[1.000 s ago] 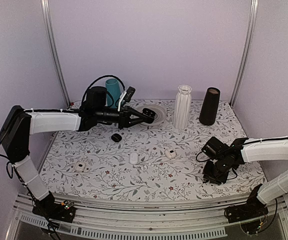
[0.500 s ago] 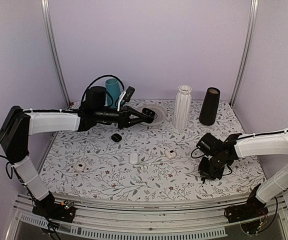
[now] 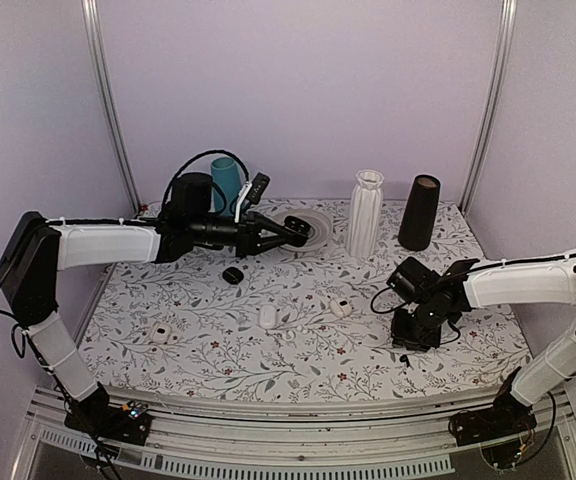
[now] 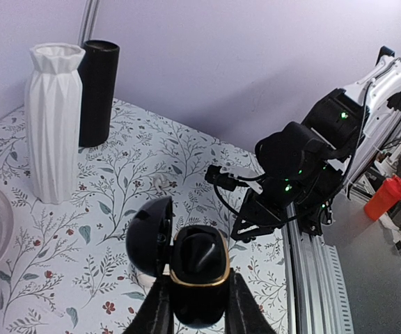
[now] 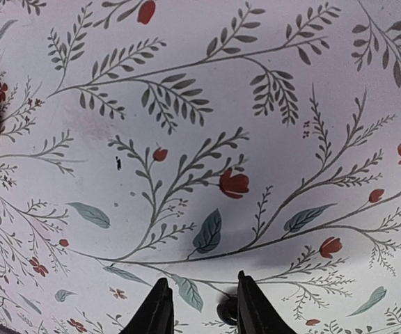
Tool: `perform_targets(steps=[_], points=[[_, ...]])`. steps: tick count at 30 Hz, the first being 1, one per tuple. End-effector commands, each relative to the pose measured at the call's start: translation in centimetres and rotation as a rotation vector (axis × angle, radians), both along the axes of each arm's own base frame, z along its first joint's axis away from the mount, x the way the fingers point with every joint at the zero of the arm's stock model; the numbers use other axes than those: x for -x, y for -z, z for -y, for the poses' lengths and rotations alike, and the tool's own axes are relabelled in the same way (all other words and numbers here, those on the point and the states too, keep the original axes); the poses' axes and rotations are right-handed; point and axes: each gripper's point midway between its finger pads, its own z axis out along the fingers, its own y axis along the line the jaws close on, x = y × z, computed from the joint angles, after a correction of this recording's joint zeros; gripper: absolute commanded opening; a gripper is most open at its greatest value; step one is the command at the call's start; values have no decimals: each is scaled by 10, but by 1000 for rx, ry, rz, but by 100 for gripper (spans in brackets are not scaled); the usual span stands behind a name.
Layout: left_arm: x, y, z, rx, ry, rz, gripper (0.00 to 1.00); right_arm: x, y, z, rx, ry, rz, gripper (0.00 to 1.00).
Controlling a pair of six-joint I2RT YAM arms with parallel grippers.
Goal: Insert the wireless bluetooth earbuds into the charging case
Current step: Pick up the right earbud from the center of the board.
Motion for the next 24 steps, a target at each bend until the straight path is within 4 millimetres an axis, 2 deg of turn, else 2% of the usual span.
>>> perform_targets(steps=[1,17,24], points=[[-1,-10,-4,14,-4,38,0,6,0,4,17,-113,7,33],[-2,-10,-4,14,-6,31,0,17,8,10,153,-225,-46,34],[-3,-10,-3,14,-7,34,0,16,7,8,195,-253,-59,33]])
